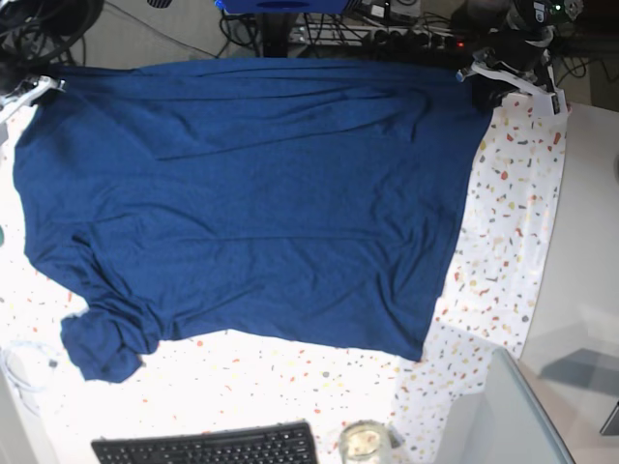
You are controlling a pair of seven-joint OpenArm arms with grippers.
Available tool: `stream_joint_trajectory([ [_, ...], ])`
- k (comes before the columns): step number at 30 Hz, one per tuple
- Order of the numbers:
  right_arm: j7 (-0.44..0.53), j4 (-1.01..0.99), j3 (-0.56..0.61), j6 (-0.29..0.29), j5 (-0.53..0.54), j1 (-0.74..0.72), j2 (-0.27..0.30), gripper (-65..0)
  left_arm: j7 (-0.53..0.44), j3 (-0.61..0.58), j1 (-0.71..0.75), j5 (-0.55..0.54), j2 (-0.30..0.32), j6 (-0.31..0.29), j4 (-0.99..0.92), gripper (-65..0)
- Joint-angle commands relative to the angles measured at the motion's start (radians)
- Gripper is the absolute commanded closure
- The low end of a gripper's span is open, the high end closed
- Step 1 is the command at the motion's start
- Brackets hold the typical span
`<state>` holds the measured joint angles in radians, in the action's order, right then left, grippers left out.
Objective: Layout the t-shirt on the table in an organized manner, then fold the t-shirt properly
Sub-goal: 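Drag the held hem with both grippers away from the shirt body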
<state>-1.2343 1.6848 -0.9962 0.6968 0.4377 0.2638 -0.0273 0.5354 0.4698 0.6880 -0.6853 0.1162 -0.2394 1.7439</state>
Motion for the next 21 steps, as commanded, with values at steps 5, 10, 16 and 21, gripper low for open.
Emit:
stream_joint_trajectory([
  [5, 0.006, 0.016, -0.002, 0.001, 0.008, -0.028, 0.014, -0.2, -0.018, 0.008, -0.021, -0.012, 0.007, -0.001, 0.020, 0.0],
  [10, -0.068, 0.013, -0.002, 0.001, 0.003, -0.084, 0.022, -0.2, -0.018, 0.000, -0.040, -0.018, 0.007, 0.068, 0.023, 0.0],
  [16, -0.081, 0.010, 0.000, -0.038, 0.003, -0.143, 0.022, -0.2, 0.096, 0.005, -0.130, -0.017, 0.004, 0.070, 0.006, 0.0],
  [21, -0.080, -0.032, 0.001, -0.055, 0.003, -0.200, 0.023, -0.2, 0.137, -0.004, -0.201, -0.014, 0.001, 0.073, 0.004, 0.0],
])
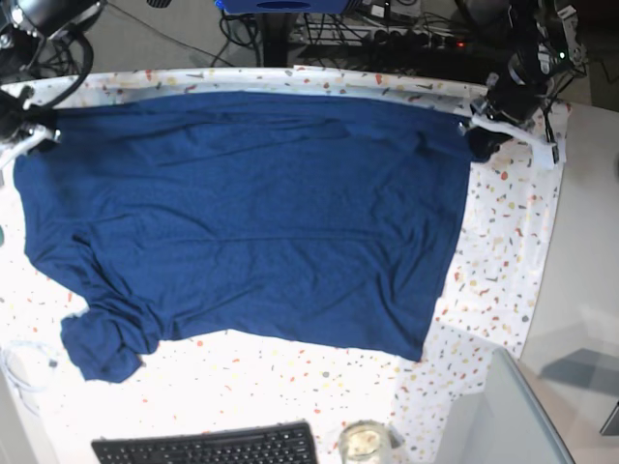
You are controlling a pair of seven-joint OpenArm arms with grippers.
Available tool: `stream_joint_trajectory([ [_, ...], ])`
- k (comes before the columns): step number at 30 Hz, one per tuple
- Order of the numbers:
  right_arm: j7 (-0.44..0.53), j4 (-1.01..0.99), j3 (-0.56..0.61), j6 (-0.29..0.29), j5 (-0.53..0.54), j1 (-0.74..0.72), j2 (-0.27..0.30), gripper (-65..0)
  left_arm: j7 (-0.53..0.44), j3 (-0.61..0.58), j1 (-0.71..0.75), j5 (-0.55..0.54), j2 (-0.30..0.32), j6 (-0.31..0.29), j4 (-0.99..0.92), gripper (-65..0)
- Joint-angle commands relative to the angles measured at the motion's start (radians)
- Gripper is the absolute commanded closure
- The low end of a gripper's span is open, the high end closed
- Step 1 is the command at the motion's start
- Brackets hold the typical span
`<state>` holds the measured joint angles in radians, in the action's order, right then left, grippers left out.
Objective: Layout the t-shirt on the table in an organized manner, then fold the t-shirt properly
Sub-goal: 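Drag the held hem with both grippers away from the shirt body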
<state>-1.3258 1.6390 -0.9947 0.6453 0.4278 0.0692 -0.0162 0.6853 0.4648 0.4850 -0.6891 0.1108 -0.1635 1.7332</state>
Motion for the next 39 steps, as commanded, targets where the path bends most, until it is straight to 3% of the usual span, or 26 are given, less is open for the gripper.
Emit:
stream_joint_trajectory([
  [1, 0.012, -0.013, 0.000, -0.003, 0.013, -0.019, 0.022, -0.2, -0.013, 0.001, -0.010, -0.010, 0.007, 0.008, 0.014, 0.0],
  [6, 0.045, -0.174, 0.006, -0.048, 0.013, -0.078, 0.074, -0.2, -0.013, -0.001, -0.049, -0.010, 0.011, 0.025, -0.037, 0.0],
  [11, 0.127, -0.248, 0.110, -0.052, 0.013, -0.087, 0.118, -0.2, -0.013, -0.001, -0.079, -0.010, 0.013, 0.025, -0.092, 0.0],
  [20, 0.131, -0.263, 0.118, -0.055, 0.013, -0.134, 0.120, -0.2, -0.013, 0.009, -0.113, -0.010, 0.013, 0.025, -0.100, 0.0],
  [24, 0.134, -0.291, 0.118, -0.123, 0.013, -0.153, 0.121, -0.2, -0.013, 0.004, -0.138, -0.010, 0.013, 0.025, -0.121, 0.0],
  [39, 0.199, -0.326, 0.116, -0.130, 0.013, -0.156, 0.152, -0.2, -0.013, 0.010, -0.202, -0.008, 0.013, 0.025, -0.178, 0.0],
])
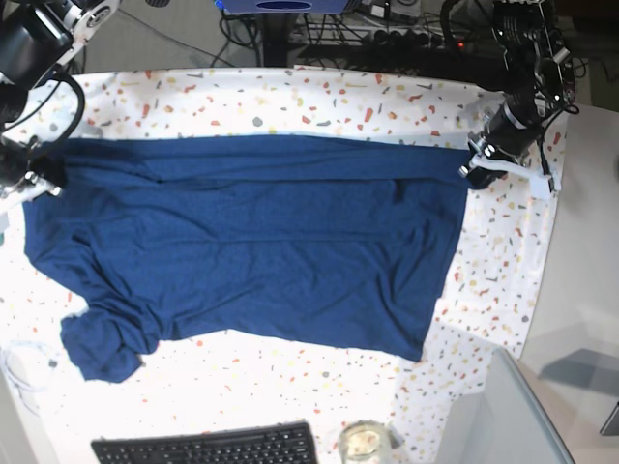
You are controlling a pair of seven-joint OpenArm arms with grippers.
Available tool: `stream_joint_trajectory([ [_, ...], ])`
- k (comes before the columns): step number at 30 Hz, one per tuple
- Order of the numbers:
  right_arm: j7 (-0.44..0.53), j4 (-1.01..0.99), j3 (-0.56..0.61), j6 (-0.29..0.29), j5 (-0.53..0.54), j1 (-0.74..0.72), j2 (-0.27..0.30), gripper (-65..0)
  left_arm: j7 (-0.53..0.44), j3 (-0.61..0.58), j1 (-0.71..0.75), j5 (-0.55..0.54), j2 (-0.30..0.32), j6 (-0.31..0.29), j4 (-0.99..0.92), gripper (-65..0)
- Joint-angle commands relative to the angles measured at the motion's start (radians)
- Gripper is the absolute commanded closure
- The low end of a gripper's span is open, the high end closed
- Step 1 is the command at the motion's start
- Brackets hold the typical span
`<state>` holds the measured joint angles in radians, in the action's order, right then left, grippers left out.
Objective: Layout the t-shirt on the table in an organized manner, then fold the t-shirt properly
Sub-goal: 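Drag the held hem with both grippers away from the shirt body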
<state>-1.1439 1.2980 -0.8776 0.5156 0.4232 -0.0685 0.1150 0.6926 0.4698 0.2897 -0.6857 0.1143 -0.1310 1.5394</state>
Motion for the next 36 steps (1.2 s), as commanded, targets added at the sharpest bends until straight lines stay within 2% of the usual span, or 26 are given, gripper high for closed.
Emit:
stream_joint_trajectory([
  [1, 0.017, 0.015, 0.001, -0.002, 0.018, -0.018, 0.021, -0.2, -0.020, 0.002, -0.008, -0.012, 0.009, -0.008, 0.016, 0.0],
  [7, 0.017, 0.009, 0.001, -0.008, 0.018, -0.020, 0.021, -0.2, -0.020, -0.004, -0.011, -0.012, 0.009, -0.008, 0.016, 0.0],
  [11, 0.017, 0.009, 0.001, -0.082, 0.021, -0.021, 0.019, -1.4, -0.020, -0.004, -0.011, -0.012, 0.009, -0.008, 0.016, 0.0],
  [13, 0.017, 0.009, 0.001, -0.082, 0.021, -0.021, 0.019, -9.3, -0.020, -0.003, -0.011, -0.012, 0.009, -0.008, 0.016, 0.0],
  [16, 0.017, 0.009, 0.002, -0.082, 0.021, -0.035, 0.021, -26.9, -0.020, -0.001, -0.011, -0.012, 0.009, -0.008, 0.014, 0.0],
  [18, 0.015, 0.009, 0.004, -0.082, 0.019, -0.041, 0.022, -35.9, -0.020, 0.002, -0.011, -0.012, 0.009, -0.008, 0.014, 0.0],
  [20, 0.015, 0.010, 0.004, -0.082, 0.019, -0.054, 0.022, -39.2, -0.020, 0.004, -0.016, -0.012, 0.009, -0.008, 0.014, 0.0],
  [24, 0.009, 0.053, 0.004, -0.082, 0.019, -0.054, 0.024, -38.9, -0.020, 0.004, -0.024, -0.012, 0.009, -0.008, 0.016, 0.0],
  [30, -0.028, 0.249, 0.090, -0.078, 0.026, 0.082, 0.013, -38.9, -0.020, 0.005, -0.025, -0.012, 0.009, -0.008, 0.016, -25.5],
  [32, -0.026, 0.282, 0.102, -0.078, 0.026, 0.129, -0.018, -38.9, -0.021, 0.005, -0.025, -0.012, 0.009, -0.008, 0.016, -33.9],
  [36, 0.028, 0.286, 0.108, -0.078, 0.026, 0.177, -0.045, -39.0, -0.023, 0.005, -0.033, -0.012, 0.009, -0.008, 0.017, -41.8],
])
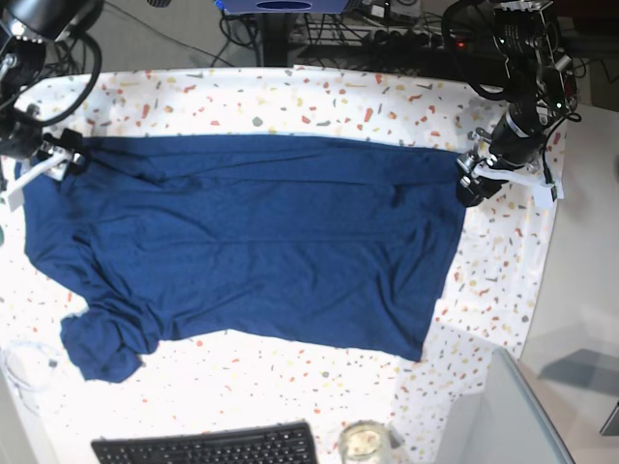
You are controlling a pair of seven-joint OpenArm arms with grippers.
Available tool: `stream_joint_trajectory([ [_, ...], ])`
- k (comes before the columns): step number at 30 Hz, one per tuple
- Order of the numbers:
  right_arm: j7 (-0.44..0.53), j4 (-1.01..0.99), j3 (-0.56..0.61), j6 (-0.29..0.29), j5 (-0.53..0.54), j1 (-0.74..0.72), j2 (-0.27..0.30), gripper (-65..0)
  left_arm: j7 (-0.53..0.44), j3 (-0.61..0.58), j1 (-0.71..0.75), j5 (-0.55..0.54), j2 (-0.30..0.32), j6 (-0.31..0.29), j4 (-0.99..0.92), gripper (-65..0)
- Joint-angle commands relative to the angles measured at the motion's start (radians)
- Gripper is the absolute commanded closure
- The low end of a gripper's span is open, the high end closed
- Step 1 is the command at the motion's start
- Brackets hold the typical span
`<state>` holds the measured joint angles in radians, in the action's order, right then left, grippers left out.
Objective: Layout the t-shirt on the table in an organized manner, then fold the t-shirt properly
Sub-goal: 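Drag the held hem with both grippers away from the shirt body, then release the hem with the left gripper and raise it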
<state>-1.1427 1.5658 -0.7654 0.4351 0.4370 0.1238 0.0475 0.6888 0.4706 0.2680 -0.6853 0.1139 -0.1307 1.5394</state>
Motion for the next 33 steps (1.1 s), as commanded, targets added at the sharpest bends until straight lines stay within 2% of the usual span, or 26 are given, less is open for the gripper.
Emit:
stream_joint_trajectory([
  [1, 0.043, 0.017, -0.003, 0.003, 0.012, -0.011, 0.013, -39.0, -0.019, 0.004, -0.017, -0.014, 0.008, -0.008, 0.017, -42.3],
  [6, 0.063, 0.012, -0.001, 0.003, 0.006, -0.013, 0.009, -39.0, -0.021, 0.017, -0.014, -0.017, 0.007, -0.008, 0.057, -42.1],
  [12, 0.065, -0.066, 0.027, 0.001, 0.006, -0.029, 0.013, -39.0, -0.016, 0.182, 0.018, -0.018, -0.033, -0.011, 0.161, -42.1],
  [20, 0.066, -0.075, 0.027, -0.002, 0.004, -0.034, 0.013, -38.9, -0.019, 0.368, 0.104, -0.018, -0.032, -0.016, 0.164, -41.8],
  [22, 0.068, -0.075, 0.027, -0.002, 0.004, -0.034, 0.013, -38.9, -0.019, 0.397, 0.115, -0.018, -0.029, -0.050, 0.134, -41.8],
  [24, 0.088, -0.087, 0.027, -0.002, 0.004, -0.034, 0.013, -38.9, -0.019, 0.431, 0.115, -0.018, -0.029, -0.122, 0.095, -41.8],
  [26, 0.105, -0.113, 0.027, -0.002, 0.004, -0.034, 0.013, -38.9, -0.017, 0.460, 0.115, -0.015, -0.030, -0.162, 0.066, -41.8],
  [33, 0.112, -0.138, 0.028, -0.002, 0.004, -0.034, 0.015, -38.7, -0.017, 0.480, 0.116, -0.014, -0.032, -0.175, 0.045, -41.8],
])
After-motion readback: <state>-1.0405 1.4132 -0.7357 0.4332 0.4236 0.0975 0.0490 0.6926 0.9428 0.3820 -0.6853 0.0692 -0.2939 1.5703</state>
